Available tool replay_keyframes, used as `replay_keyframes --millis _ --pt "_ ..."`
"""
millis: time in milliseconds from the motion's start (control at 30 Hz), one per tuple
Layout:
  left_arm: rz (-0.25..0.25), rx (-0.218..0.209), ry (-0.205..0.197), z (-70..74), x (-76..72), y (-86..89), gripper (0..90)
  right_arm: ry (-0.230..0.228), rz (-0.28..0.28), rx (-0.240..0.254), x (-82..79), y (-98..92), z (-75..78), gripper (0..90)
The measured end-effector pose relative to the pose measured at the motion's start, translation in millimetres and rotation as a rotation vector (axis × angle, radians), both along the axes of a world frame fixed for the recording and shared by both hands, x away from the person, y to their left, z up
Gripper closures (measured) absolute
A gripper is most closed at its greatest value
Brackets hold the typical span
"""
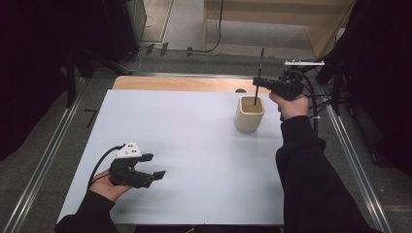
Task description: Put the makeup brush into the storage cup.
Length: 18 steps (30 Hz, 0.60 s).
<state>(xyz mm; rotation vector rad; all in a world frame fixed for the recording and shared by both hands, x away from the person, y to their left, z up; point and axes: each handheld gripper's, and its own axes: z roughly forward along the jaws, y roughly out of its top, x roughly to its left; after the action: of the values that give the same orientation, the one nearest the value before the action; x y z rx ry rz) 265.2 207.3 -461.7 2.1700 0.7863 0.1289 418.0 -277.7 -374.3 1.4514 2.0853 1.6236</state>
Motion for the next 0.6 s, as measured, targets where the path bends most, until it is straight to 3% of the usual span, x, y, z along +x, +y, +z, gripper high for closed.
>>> replay_keyframes --millis 300,600 --pt "-0.015 -0.011 0.010 -0.5 0.0 -1.3 22.5 0.008 -0.062 -0.020 15.6 -3.8 -4.1 85.9" --pt "-0.021 -0.021 0.014 -0.7 0.3 -0.9 22.5 0.021 -0.075 -0.022 20.6 -5.6 -12.5 85.8"
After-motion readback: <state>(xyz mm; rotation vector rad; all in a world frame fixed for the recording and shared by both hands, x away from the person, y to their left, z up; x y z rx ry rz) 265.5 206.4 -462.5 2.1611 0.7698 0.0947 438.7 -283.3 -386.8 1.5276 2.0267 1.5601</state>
